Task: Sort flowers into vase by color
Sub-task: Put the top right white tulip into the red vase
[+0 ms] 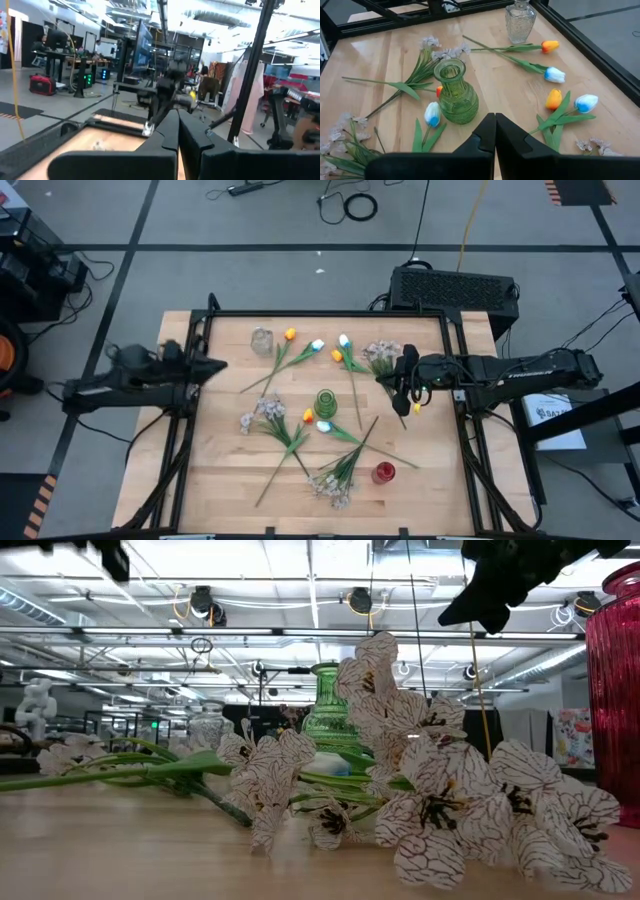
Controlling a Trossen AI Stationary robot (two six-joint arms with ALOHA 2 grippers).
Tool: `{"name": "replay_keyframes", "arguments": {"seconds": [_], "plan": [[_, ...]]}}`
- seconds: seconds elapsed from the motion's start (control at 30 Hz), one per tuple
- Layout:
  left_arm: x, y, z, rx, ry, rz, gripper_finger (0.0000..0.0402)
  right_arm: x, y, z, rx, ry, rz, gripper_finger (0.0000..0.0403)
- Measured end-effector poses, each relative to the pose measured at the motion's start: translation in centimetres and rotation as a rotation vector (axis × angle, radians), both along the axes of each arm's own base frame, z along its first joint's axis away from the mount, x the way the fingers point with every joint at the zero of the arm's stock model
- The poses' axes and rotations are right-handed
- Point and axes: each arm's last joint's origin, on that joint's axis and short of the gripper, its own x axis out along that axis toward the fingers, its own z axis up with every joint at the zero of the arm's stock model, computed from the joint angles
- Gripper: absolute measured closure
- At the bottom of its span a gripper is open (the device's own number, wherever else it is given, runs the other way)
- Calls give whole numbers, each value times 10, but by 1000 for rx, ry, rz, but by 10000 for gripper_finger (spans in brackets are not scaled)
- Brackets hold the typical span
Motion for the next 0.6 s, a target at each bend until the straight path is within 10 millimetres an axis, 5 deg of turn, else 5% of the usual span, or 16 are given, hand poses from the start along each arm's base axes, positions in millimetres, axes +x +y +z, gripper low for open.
{"name": "replay_keyframes", "arguments": {"seconds": [0.13,0.27,0.6], "plan": [[13,1,46,-12,154,-10,398,0,0,0,3,-1,-4,403],[39,-1,65,14,251,-43,398,3,0,-3,28,12,-18,403],[112,-22,13,-14,564,-98,399,14,0,-20,36,111,-27,403]]}}
